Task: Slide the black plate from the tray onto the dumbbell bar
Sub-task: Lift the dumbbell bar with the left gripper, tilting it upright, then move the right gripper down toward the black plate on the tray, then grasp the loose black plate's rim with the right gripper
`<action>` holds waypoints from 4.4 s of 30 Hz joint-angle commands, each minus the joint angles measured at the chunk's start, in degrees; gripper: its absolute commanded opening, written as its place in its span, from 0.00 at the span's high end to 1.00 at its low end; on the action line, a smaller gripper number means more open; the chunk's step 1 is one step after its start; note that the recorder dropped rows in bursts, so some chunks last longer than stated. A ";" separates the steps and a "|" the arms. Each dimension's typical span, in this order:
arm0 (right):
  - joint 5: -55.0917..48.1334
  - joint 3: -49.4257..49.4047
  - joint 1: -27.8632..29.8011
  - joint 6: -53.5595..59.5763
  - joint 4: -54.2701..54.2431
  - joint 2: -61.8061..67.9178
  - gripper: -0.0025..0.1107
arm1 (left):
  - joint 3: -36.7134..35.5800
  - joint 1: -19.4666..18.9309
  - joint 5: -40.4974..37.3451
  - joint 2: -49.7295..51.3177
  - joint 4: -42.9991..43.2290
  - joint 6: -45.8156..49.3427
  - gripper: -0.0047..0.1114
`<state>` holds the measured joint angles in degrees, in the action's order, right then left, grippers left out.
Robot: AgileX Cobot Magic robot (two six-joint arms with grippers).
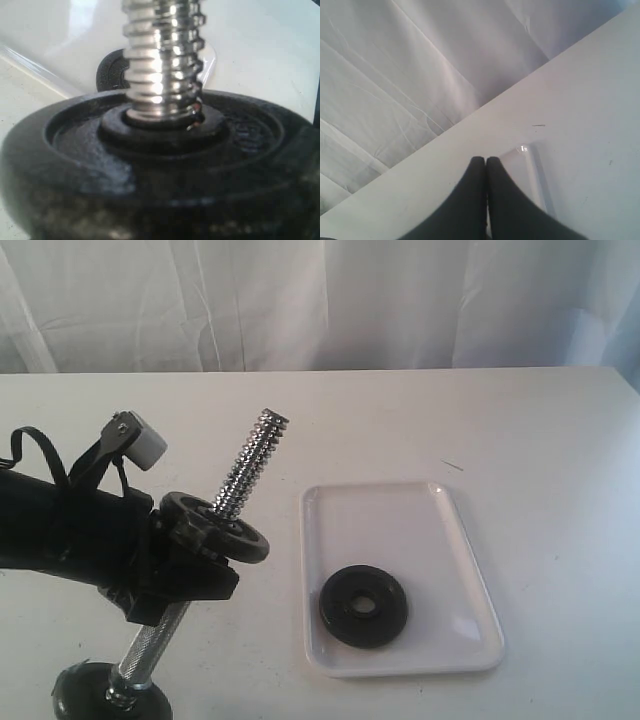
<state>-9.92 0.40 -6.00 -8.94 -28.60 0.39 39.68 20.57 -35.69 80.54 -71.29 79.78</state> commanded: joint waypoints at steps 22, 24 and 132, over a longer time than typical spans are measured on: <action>-7.21 8.84 -0.20 9.52 -9.33 0.88 0.98 | 0.77 0.09 0.82 -2.57 -4.59 -1.63 0.96; -7.92 13.99 -0.20 15.25 -9.33 5.48 0.98 | 0.77 0.09 1.53 -2.57 -4.59 -1.81 0.96; -44.22 73.33 -30.64 42.67 21.13 114.51 0.10 | 0.77 0.09 10.76 -2.57 -4.45 -1.81 0.96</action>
<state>-52.76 74.05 -36.61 34.10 -8.32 114.75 39.26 20.57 -22.45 80.21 -70.45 76.93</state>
